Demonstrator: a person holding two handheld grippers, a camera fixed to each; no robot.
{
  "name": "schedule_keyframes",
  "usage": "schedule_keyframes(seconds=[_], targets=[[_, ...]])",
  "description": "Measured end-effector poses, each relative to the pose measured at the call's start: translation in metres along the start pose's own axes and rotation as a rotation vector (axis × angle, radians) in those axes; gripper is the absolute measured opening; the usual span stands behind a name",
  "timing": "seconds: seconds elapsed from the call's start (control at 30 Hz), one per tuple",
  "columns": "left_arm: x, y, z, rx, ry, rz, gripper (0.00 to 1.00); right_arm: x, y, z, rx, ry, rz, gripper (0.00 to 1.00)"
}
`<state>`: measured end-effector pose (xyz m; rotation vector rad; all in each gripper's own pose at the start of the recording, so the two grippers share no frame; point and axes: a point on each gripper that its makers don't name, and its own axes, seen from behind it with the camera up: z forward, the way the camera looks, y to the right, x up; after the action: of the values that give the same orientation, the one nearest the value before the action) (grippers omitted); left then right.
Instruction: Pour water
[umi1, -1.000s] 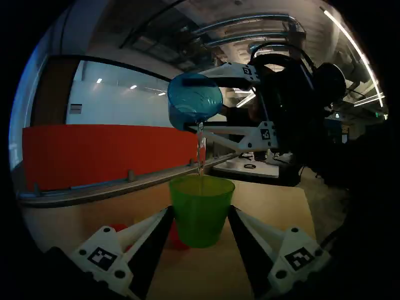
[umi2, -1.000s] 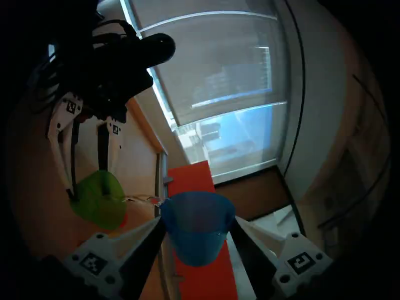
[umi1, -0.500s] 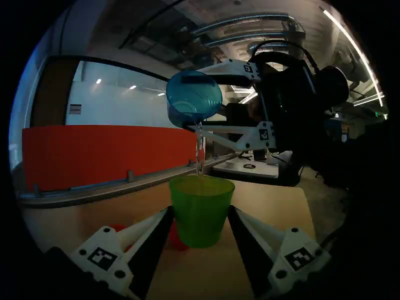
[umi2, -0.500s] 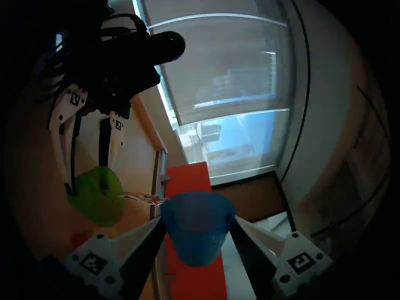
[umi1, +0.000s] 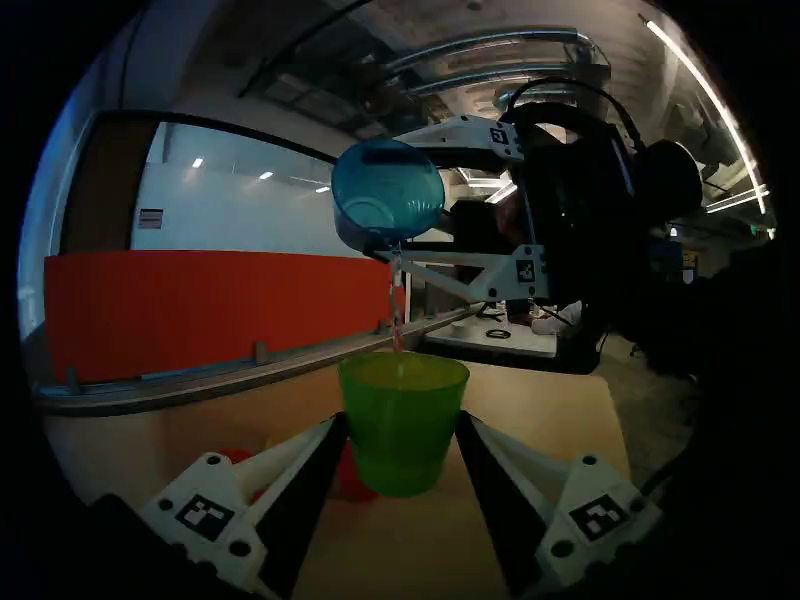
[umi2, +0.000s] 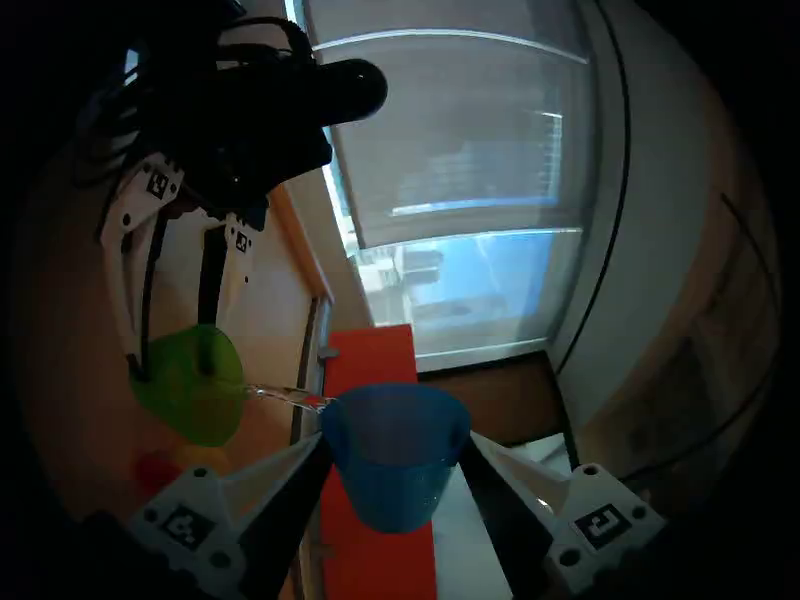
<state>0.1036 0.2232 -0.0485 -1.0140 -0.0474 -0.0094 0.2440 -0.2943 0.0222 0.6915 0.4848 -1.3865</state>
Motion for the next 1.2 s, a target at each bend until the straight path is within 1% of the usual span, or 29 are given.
schedule_keyframes(seconds=[0.47,0.9,1.2], targets=[[0.003,0.001,-0.001,-0.003,0.008,-0.003,0.79,0.001,0.005,0.001,-0.017,-0.003,-0.066,0.88],[0.003,0.001,0.000,-0.003,0.012,-0.007,0.79,0.004,0.003,0.002,-0.011,-0.011,-0.172,0.88],[0.003,-0.001,-0.001,-0.002,0.014,-0.009,0.78,0.011,0.000,0.003,-0.012,-0.006,-0.219,0.88]])
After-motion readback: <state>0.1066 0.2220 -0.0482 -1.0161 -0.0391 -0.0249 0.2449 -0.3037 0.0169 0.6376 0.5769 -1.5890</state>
